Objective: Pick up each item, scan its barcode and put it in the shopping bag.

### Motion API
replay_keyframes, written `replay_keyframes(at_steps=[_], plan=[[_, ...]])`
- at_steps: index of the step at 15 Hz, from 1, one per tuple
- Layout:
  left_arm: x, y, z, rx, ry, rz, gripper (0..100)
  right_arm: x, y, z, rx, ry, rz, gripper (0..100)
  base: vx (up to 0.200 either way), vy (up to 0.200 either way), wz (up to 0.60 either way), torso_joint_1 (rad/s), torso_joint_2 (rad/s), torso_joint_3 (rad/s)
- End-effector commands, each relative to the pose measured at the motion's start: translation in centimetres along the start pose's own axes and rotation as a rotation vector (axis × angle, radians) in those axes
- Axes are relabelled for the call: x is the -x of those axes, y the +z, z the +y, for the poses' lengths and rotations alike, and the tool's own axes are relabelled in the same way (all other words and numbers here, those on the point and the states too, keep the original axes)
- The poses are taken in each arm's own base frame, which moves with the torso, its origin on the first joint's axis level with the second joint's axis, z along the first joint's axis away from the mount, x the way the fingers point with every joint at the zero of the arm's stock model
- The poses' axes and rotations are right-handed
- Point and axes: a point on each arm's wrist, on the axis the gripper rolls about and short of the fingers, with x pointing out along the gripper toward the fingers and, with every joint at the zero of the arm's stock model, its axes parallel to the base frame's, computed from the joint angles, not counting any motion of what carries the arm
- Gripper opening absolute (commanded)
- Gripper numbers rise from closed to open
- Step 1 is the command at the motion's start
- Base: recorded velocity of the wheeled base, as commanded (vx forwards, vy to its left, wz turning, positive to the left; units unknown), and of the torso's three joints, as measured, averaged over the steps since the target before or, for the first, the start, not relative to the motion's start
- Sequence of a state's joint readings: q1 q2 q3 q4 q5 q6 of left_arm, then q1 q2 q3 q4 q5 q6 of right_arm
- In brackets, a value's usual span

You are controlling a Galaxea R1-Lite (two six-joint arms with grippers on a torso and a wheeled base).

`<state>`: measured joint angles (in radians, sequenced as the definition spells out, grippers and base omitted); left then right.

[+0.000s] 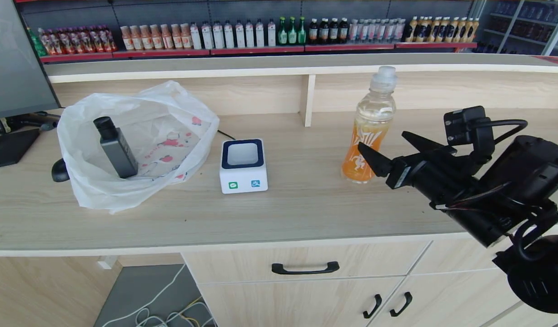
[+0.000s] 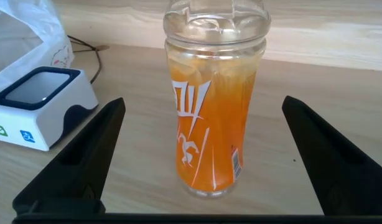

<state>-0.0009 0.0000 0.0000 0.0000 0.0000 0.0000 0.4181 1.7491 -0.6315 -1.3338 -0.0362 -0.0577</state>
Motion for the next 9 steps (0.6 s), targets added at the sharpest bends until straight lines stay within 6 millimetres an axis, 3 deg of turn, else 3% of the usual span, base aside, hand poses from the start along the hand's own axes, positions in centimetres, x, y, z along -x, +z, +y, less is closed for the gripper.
replay_keyframes(at_steps=[1, 9], plan=[[0.0, 0.0, 0.0, 0.0, -0.001, 0.0, 100, -0.6, -0.9, -0.1, 0.001, -0.005, 0.022, 100, 0.0, 0.0, 0.0, 0.0, 0.0, 0.0], [0.0, 0.0, 0.0, 0.0, 0.001, 0.0, 100, -3.2, -1.2, -1.0, 0.007, -0.032, -0.011, 100, 0.0, 0.0, 0.0, 0.0, 0.0, 0.0]])
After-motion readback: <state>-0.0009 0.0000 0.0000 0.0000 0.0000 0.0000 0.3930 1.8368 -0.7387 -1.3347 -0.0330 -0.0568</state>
